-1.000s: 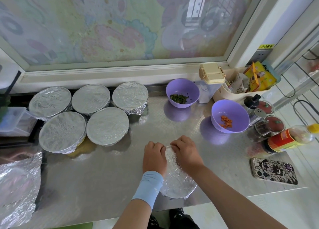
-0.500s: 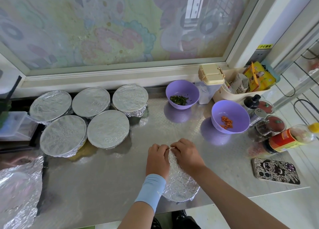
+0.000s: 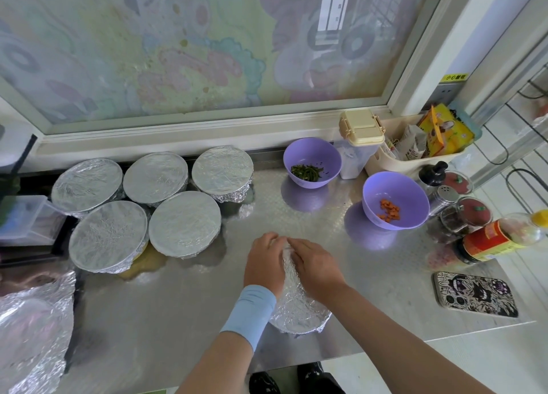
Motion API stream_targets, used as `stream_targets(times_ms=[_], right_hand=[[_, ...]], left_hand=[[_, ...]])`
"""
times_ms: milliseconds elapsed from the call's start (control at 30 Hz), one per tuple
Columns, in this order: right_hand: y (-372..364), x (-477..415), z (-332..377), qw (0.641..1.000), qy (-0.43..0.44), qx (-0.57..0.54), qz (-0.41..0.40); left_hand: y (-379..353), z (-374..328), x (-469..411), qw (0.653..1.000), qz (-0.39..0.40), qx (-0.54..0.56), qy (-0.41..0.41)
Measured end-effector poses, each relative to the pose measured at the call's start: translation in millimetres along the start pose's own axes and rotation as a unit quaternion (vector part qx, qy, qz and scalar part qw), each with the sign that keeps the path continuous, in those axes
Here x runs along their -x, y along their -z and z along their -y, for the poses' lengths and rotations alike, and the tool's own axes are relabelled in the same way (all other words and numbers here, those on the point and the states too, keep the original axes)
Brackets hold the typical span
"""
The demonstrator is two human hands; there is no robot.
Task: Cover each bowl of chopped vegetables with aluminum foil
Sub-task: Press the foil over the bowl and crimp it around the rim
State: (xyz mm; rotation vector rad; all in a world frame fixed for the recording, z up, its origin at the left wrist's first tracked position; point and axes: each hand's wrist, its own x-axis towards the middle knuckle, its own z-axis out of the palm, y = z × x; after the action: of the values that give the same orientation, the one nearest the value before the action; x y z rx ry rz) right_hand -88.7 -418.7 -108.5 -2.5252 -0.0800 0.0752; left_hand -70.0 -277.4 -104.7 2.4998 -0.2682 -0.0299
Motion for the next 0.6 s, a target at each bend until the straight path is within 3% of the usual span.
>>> stream_targets(times_ms=[267, 400, 500, 600], right_hand=[[5.0, 1.8, -11.9, 0.997, 0.020, 0.061, 0.048], [8.6, 14.3, -16.8, 0.994, 0.032, 0.090, 0.060], [7.9, 15.3, -17.6, 0.994, 0.033, 0.082, 0.062], [6.6, 15.7, -18.1, 0.992, 0.034, 0.101, 0.063]], left_hand=[[-6.3, 0.0, 17.3, 0.983, 0.080, -0.159, -0.046], [4.9, 9.0, 33.2, 0.984, 0.112, -0.138, 0.012], [9.4, 17.6, 46.6, 0.991, 0.116, -0.055, 0.047], [9.7, 14.0, 46.4, 0.994, 0.087, -0.062, 0.038]])
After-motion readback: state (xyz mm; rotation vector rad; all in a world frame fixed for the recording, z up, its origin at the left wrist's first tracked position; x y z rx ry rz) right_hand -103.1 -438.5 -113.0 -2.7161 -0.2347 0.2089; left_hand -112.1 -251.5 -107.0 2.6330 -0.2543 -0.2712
